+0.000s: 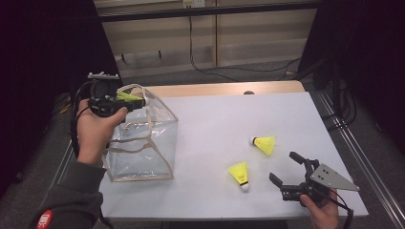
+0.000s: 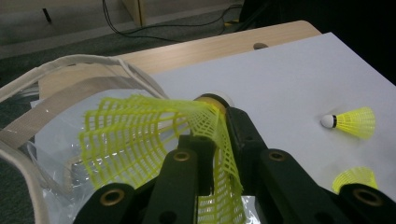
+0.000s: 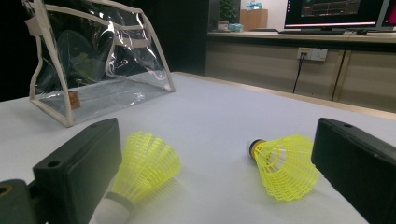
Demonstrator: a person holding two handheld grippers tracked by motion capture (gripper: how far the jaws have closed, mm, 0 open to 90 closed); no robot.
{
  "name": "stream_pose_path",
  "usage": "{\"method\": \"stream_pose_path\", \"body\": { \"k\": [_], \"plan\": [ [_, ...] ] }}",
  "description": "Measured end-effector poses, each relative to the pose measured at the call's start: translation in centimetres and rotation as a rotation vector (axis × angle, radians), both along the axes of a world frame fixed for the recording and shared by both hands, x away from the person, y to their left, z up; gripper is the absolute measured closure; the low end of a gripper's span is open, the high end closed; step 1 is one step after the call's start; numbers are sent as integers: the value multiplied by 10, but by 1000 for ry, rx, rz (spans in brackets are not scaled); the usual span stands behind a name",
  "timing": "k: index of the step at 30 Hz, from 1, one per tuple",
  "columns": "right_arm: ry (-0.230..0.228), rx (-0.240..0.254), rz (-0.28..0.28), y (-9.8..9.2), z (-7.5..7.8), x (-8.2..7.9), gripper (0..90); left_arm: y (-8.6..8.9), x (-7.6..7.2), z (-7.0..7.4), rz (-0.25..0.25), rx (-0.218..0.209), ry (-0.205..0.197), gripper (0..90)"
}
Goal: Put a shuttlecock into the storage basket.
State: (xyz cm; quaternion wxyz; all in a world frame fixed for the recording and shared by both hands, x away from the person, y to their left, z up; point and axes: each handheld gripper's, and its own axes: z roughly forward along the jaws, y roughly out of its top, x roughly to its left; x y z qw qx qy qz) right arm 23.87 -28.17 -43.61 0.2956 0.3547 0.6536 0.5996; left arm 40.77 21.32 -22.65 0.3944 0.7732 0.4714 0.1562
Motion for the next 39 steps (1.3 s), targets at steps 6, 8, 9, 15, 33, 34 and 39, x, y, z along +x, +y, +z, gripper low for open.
{"method": "stream_pose_path", "body": {
  "k": [6,8,9,15,33,34,39],
  "plan": [
    [1,1,0,0,0,0,16,4,2,-3,20,0,1,821],
    [0,0,1,0,0,0,15,6,3,-4,26,3,1,821],
    [0,1,0,0,0,0,15,7,3,-4,28,0,4,821],
    [0,0,-1,0,0,0,16,9,5,-6,46,6,2,821],
    [-1,1,0,-1,0,0,16,11,14,-10,83,15,14,821],
    [-2,2,0,0,0,0,16,11,14,-10,85,16,13,821],
    [-3,1,0,0,0,0,16,12,18,-12,101,19,23,821]
  ]
}}
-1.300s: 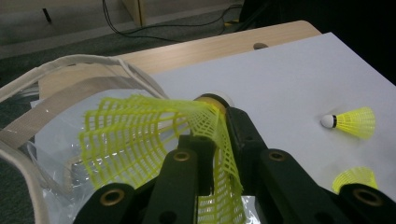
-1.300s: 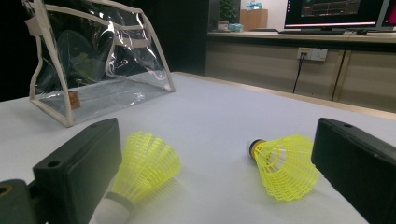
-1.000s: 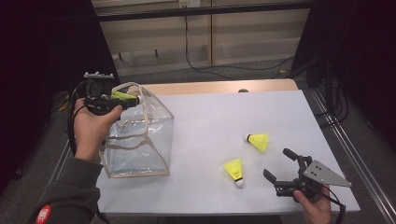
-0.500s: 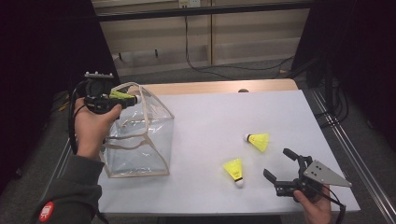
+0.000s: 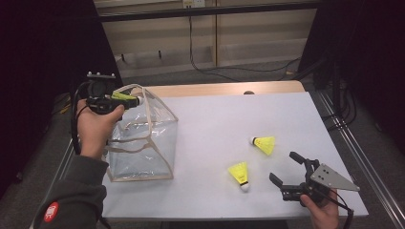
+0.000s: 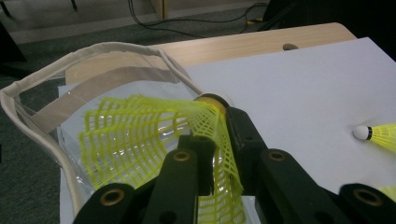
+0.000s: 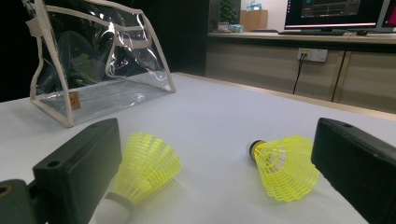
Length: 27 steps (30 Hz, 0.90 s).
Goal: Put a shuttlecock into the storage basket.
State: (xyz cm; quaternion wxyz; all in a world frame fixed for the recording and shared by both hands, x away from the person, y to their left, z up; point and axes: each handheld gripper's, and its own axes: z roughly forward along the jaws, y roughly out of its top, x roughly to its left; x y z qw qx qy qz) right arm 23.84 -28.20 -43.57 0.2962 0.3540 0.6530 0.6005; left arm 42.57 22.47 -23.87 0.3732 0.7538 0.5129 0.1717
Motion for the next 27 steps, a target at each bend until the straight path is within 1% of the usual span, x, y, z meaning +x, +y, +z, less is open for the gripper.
{"method": "stream_pose_path", "body": {
  "k": [3,4,6,9,17,22,27],
  "plan": [
    [1,0,0,0,0,0,16,0,1,0,7,-4,-4,821],
    [1,2,-1,0,0,0,16,0,1,-1,9,-6,-3,821],
    [1,0,0,0,0,0,16,0,2,-1,12,3,0,821],
    [0,1,1,0,0,0,16,0,4,-2,21,-2,4,821],
    [1,-1,0,0,0,0,16,-1,8,-4,28,6,16,821],
    [2,0,0,0,0,0,16,-1,10,-6,43,20,20,820],
    [2,0,0,0,0,0,16,-1,13,-8,53,23,31,820]
  ]
}}
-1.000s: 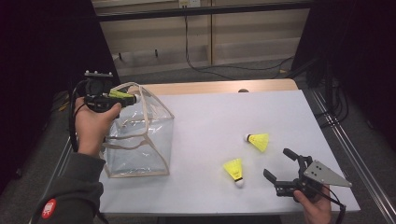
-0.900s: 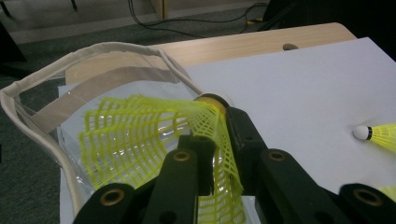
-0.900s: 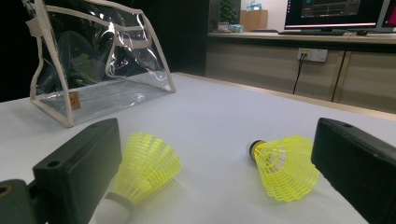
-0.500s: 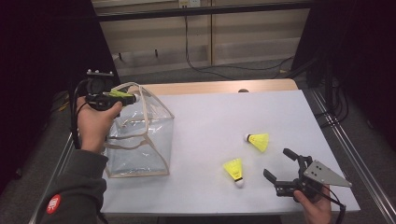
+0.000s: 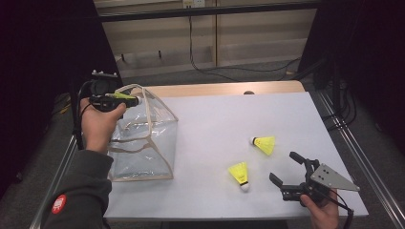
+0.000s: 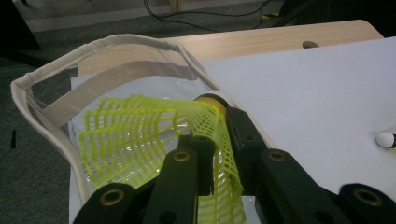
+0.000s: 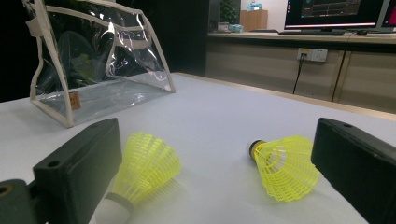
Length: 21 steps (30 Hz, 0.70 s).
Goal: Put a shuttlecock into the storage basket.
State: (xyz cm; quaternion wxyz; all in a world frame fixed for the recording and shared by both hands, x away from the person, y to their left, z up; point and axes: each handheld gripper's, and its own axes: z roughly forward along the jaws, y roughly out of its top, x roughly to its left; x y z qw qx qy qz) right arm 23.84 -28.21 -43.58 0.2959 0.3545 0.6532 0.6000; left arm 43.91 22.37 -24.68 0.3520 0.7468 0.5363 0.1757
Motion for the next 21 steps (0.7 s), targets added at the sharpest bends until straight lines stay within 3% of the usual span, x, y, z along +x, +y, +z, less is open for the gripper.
{"method": "stream_pose_path", "body": {
  "k": [21],
  "plan": [
    [-1,5,2,0,0,0,16,-4,10,-8,21,31,33,817]
  ]
}}
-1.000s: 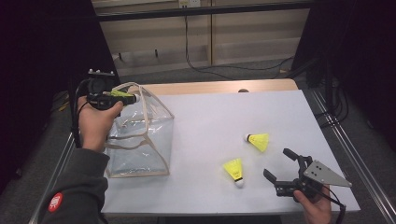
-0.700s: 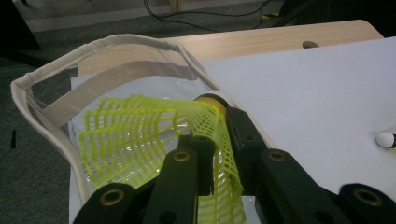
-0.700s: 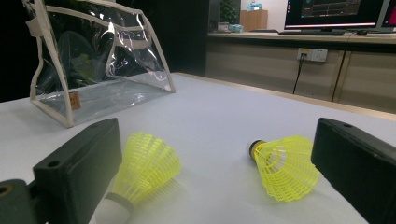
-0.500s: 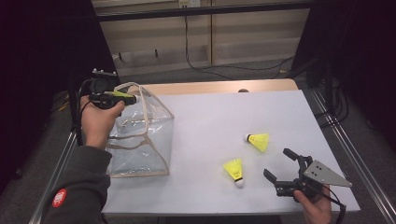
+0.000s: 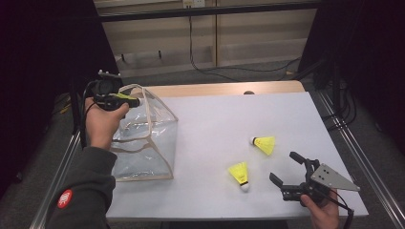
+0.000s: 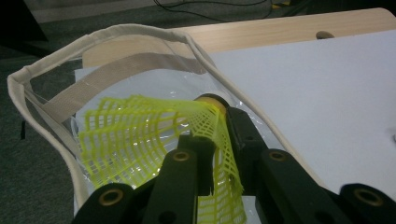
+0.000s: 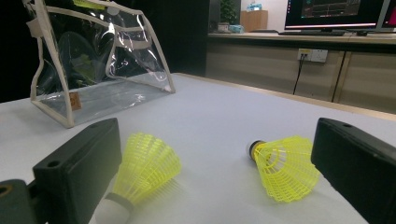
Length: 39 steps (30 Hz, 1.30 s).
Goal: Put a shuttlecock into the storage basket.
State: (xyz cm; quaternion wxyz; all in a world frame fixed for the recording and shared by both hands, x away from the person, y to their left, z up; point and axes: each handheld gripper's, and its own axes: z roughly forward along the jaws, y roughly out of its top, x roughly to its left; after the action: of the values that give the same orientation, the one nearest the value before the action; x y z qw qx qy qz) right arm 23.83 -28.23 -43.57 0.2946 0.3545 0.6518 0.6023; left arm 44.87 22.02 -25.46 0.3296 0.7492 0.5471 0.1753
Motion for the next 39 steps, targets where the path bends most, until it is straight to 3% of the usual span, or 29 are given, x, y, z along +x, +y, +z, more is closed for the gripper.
{"method": "stream_pose_path", "body": {
  "k": [15,24,39],
  "plan": [
    [0,-1,0,0,0,0,16,-1,5,-3,9,5,1,803],
    [0,0,0,0,0,0,17,0,2,-2,4,-14,-6,788],
    [0,-2,-1,0,0,0,17,0,-14,9,-82,-89,-17,671]
  ]
}}
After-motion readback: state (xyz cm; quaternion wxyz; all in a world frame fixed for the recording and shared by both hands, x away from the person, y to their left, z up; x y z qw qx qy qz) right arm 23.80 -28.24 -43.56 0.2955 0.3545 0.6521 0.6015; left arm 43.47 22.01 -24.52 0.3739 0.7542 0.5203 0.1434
